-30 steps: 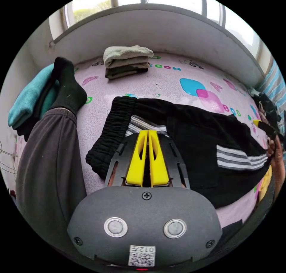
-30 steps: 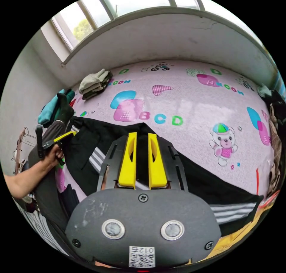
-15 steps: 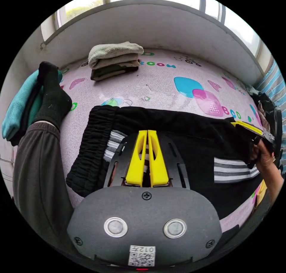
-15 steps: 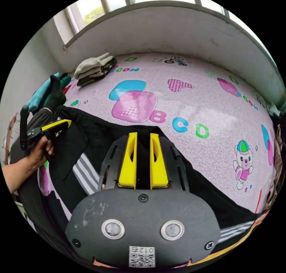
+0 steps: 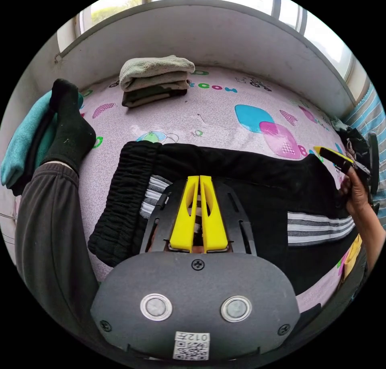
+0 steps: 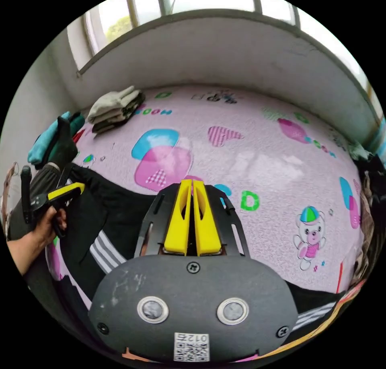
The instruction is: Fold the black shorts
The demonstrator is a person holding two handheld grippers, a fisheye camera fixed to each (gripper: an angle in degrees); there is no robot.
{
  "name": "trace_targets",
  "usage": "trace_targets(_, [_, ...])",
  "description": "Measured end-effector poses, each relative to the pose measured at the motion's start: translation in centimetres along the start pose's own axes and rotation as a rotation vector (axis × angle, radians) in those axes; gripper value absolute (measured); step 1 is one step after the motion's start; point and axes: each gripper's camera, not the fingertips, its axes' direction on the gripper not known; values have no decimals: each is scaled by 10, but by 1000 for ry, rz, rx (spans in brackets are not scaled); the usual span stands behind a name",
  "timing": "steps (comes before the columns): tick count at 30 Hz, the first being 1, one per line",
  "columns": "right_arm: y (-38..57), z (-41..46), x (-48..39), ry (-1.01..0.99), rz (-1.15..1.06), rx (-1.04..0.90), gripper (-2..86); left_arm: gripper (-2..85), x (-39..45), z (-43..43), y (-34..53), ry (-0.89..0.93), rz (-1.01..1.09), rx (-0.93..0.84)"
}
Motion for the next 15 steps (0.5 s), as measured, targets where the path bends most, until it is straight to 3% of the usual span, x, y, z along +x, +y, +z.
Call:
trace_targets(3, [15, -20, -1, 1, 5, 69, 36, -1, -10, 2, -4, 24, -17, -2])
trace_targets(11, [47, 45, -31, 128, -91, -83, 72, -1, -35, 8, -11, 110, -52, -1])
trace_targets(15, [42, 47, -12, 12, -35, -77, 77, -1, -41, 12, -14, 120, -59, -2])
